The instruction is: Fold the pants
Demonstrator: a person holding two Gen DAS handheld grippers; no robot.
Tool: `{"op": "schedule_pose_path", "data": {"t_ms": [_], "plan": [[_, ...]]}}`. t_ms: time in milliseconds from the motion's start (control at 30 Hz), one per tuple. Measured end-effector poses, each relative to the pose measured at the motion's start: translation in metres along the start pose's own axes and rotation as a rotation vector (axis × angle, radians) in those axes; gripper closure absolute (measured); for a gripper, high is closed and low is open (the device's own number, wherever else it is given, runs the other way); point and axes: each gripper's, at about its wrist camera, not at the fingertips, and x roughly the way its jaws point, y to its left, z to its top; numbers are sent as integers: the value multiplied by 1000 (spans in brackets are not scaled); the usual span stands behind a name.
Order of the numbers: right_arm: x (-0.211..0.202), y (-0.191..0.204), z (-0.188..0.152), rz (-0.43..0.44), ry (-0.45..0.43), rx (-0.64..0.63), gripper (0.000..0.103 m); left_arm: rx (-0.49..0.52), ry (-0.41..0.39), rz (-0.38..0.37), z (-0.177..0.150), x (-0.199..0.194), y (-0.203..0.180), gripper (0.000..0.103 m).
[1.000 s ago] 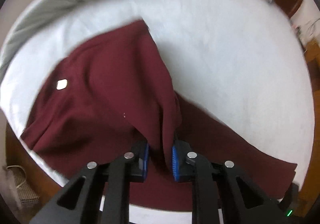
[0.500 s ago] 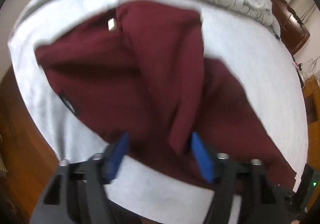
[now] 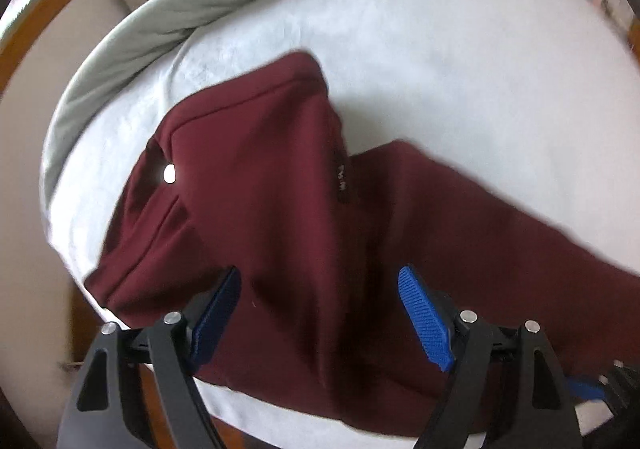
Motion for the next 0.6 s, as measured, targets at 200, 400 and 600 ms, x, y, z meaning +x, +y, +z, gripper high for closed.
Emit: {"op": "schedule_pose_path", "data": {"t_ms": [200, 400, 600], "plan": [[27, 7, 2, 14, 95, -8, 50, -80, 157, -48, -7, 43, 18, 39], [19, 1, -3, 59, 52, 29, 45, -263, 74, -288, -28, 29, 55, 58], [12, -18, 1, 56, 28, 87, 41, -226, 29, -242, -5, 13, 44, 48]]}}
